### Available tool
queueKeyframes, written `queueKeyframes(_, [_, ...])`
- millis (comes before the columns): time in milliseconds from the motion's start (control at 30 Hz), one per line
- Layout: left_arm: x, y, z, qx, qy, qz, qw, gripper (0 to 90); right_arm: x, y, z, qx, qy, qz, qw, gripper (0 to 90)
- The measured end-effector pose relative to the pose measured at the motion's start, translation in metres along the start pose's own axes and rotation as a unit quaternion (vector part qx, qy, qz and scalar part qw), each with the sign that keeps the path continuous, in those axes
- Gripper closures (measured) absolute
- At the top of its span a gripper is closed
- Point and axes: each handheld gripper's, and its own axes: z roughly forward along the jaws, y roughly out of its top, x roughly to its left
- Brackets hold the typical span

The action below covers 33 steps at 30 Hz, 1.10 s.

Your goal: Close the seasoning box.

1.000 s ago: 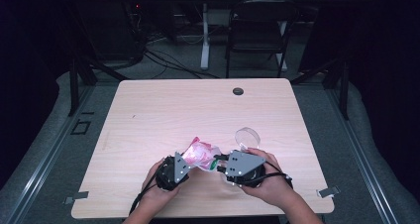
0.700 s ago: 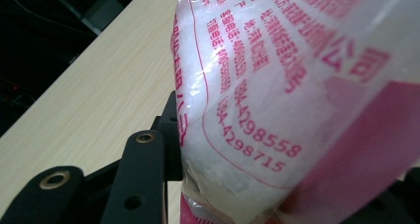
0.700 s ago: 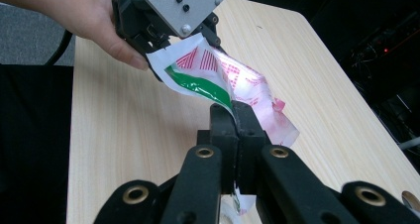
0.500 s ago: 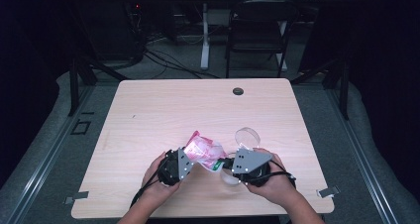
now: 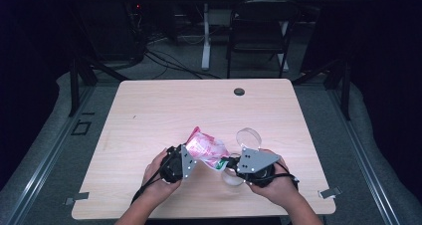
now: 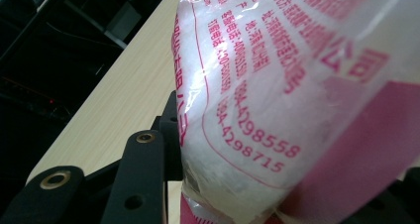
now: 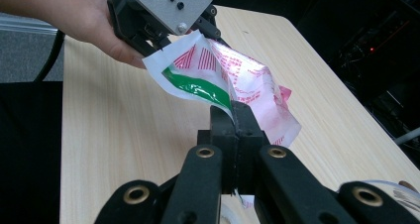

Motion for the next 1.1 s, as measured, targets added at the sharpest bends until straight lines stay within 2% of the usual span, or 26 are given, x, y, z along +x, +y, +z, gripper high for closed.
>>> queueKeyframes(367, [0.003, 0.007, 0.000, 0.001, 0.017, 0.016, 0.9997, 59.9, -0.005, -0.004, -0.002, -0.014, 0.001, 0.014, 0.9998, 90.0])
queueKeyframes(667, [0.004, 0.009, -0.001, 0.007, 0.017, 0.021, 0.9996, 59.9, -0.005, -0.006, -0.002, -0.017, 0.001, 0.018, 0.9997, 90.0])
queueKeyframes(833, [0.005, 0.011, -0.002, 0.005, 0.024, 0.026, 0.9993, 59.9, -0.006, -0.006, -0.003, -0.021, 0.000, 0.020, 0.9996, 90.0])
queueKeyframes(1100, [0.005, 0.011, -0.001, 0.004, 0.023, 0.024, 0.9994, 60.0, -0.006, -0.006, -0.004, -0.023, -0.002, 0.022, 0.9995, 90.0])
